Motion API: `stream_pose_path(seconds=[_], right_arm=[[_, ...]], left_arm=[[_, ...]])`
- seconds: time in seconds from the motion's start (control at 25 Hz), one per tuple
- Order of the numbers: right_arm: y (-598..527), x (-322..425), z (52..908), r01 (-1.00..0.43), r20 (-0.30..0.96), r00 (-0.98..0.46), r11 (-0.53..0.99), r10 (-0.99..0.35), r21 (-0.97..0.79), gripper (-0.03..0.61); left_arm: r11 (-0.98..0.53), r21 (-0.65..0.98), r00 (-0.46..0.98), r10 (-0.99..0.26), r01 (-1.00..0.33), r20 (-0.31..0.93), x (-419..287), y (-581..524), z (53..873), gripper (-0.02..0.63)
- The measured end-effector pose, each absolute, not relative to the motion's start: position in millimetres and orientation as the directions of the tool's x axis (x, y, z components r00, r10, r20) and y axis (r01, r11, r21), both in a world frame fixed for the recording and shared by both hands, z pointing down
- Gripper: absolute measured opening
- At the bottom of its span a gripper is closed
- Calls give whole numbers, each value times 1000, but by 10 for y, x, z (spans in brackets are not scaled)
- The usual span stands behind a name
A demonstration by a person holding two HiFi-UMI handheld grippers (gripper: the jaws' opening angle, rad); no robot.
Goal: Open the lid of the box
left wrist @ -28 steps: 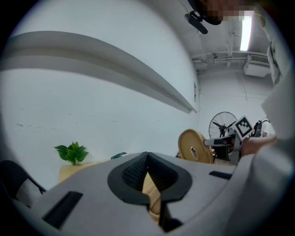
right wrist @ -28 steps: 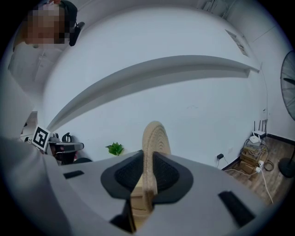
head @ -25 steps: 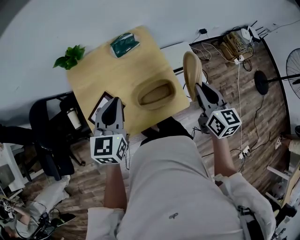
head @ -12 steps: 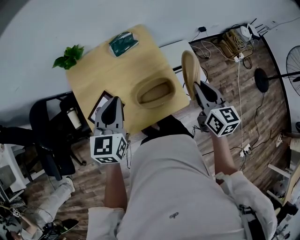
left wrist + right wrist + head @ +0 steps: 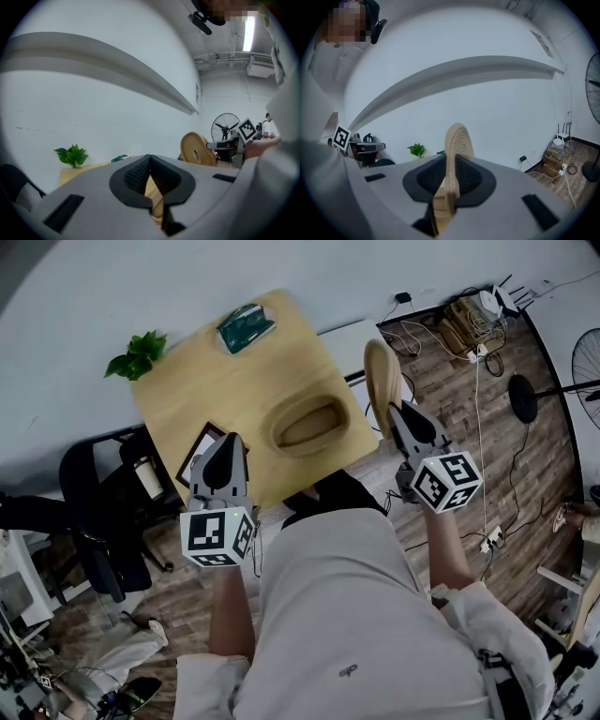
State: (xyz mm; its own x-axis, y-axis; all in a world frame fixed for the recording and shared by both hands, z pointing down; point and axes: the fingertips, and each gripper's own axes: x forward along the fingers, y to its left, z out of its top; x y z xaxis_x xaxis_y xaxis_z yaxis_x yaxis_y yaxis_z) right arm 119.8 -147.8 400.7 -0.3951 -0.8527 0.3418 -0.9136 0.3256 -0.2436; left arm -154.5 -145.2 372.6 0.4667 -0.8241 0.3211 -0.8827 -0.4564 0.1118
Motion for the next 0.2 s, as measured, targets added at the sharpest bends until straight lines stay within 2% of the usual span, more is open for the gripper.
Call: stream_pose_path(seconds=[0.2], right_arm=[[-1468,1197,4013,-912,344,-400,332,-850,-240,58]], left_arm=[[-455,112,466,-824,-883,322,-1539,-1449,3726,5]])
